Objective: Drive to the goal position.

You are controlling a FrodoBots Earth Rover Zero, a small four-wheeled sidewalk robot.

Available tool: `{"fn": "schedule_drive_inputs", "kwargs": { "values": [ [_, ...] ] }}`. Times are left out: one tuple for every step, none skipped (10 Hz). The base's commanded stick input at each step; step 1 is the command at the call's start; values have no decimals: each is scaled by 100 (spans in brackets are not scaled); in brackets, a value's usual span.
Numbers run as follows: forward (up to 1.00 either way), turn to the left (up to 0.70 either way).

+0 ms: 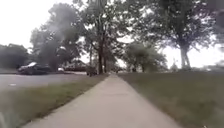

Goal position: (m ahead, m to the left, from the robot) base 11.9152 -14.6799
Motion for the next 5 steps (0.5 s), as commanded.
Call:
{"fn": "schedule_drive_inputs", "kwargs": {
  "values": [
    [100, 0],
    [100, 0],
    [100, 0],
    [100, 0],
    [100, 0]
  ]
}}
